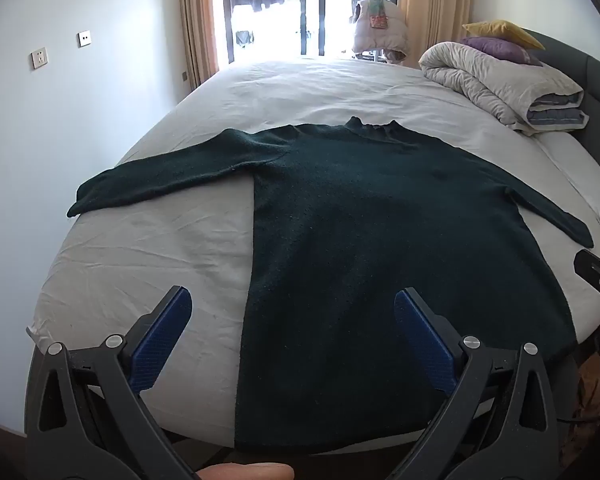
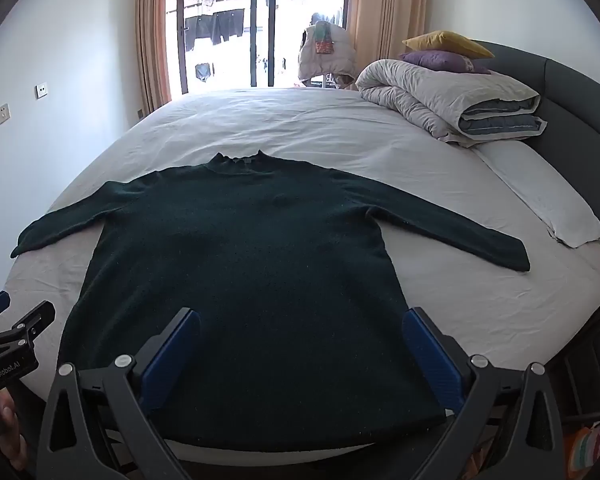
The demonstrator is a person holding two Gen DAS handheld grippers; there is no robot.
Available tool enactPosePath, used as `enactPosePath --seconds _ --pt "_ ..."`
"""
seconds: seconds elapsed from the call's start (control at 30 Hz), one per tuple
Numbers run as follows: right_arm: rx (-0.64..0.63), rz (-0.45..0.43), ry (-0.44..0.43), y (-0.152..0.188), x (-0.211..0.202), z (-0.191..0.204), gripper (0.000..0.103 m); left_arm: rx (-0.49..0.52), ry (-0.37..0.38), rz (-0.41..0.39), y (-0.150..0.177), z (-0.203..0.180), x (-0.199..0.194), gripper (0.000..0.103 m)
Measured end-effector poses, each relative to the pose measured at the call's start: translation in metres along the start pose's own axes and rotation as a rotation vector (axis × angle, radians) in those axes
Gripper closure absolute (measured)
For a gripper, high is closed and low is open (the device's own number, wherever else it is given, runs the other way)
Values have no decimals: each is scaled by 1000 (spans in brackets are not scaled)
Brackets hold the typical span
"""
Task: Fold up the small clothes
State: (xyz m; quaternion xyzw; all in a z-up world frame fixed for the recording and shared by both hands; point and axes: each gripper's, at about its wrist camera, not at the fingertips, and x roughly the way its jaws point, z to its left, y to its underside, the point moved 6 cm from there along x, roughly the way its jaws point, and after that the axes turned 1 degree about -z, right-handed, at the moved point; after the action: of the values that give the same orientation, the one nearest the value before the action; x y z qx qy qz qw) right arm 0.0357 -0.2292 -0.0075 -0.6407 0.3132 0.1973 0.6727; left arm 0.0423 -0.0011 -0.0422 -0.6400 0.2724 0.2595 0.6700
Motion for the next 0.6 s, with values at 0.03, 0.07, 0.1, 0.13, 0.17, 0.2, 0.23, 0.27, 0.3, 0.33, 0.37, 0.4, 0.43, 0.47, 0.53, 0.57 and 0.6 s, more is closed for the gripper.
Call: enactPosePath --seconds 0.03,0.07,0.1,0.13,0.17,0.2,0.23,0.27,0.3,0.33,0.37,0.4,0.43,0.47,0.53,0.57,0.6 --pt "0 -1 -1 -1 0 0 0 -1 -2 -3 0 -1 -1 0" --pt "0 -2 -1 -1 0 1 0 -1 -3 -6 -1 -2 -1 0" --pt "0 -3 -2 -2 -1 1 0 -2 -2 -8 -1 -4 -2 0" --pt "0 -3 -4 -2 -1 2 0 -1 -1 -10 -1 -6 -3 0" --pt "0 -4 -5 -3 -1 2 0 -25 26 9 0 -1 -1 0" --pt "0 -6 -6 -3 -2 2 0 -23 25 9 -1 -1 -1 0" --pt "-1 -7 -7 -3 -2 3 0 -21 24 9 -1 -1 -1 0" --pt "-6 -2 -5 6 1 2 0 -21 23 9 -1 -1 -1 0" --pt "-6 -2 -5 8 1 2 0 -21 22 10 -2 0 -1 0" --pt "-9 0 -5 9 2 1 0 -23 23 10 -2 0 -1 0" --pt "-11 3 -5 9 3 1 0 -32 27 10 0 2 0 0" --pt "-11 4 -6 11 3 1 0 -33 26 8 0 3 0 0" --pt "-17 10 -1 5 2 4 0 -33 25 8 -1 3 -1 0" --pt "-18 12 -1 4 1 4 0 -29 24 7 3 3 2 0" --pt "-19 13 -2 4 1 5 0 -30 26 5 2 4 1 0" --pt "-20 13 -1 4 1 5 0 -30 25 4 2 4 1 0" --pt "-20 14 0 5 2 5 0 -31 26 4 2 4 2 0"
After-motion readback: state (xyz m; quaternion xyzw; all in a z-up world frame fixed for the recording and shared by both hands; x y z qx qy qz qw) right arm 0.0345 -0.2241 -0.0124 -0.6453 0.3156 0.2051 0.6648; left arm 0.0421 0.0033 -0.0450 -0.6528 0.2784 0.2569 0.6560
